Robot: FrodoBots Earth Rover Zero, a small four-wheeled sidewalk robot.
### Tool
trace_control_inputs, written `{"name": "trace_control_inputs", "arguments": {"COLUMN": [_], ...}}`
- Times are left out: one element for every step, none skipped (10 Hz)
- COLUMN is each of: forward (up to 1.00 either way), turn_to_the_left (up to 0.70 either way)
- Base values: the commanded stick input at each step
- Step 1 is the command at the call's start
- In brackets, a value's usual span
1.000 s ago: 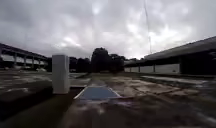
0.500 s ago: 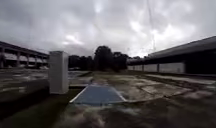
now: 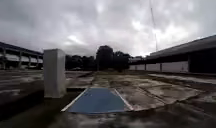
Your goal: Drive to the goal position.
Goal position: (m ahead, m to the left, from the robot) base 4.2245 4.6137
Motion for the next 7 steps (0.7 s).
{"name": "trace_control_inputs", "arguments": {"forward": [0.7,0.7,0.7,0.7,0.7,0.7,0.7], "turn_to_the_left": [0.0,0.0,0.0,0.0,0.0,0.0,0.0]}}
